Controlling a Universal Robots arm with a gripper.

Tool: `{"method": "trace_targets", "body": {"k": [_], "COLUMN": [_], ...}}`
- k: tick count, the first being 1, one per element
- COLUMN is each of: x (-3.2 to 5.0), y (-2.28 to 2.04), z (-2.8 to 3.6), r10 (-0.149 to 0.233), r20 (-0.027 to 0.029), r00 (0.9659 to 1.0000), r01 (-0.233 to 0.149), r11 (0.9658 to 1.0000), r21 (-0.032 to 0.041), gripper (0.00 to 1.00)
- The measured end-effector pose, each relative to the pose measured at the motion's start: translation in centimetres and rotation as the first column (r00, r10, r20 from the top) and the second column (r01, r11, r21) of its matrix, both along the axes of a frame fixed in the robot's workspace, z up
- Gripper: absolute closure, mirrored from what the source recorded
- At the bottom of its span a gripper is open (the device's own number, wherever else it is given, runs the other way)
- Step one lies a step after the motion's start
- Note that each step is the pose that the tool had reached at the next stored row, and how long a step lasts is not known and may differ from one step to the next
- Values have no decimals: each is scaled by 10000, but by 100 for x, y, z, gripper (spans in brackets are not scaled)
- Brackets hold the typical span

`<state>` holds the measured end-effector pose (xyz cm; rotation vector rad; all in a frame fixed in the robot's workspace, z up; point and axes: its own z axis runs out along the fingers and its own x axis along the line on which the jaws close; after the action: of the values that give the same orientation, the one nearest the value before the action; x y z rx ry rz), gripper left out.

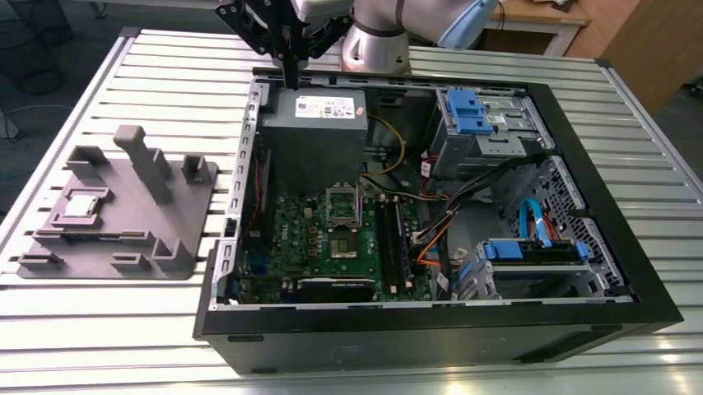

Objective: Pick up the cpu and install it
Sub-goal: 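Reach for the cpu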

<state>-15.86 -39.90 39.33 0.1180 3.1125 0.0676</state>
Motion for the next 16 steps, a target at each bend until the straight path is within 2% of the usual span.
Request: {"method": "trace_targets", "body": {"k": [10,16], "x": [-32,-86], "y": [0,0], "z": [0,-1], "r10": [0,0], "r20": [0,0], "r00": [10000,10000], "r01": [0,0], "r11": [10000,10000], "r21": [0,1], "gripper": [89,89]}}
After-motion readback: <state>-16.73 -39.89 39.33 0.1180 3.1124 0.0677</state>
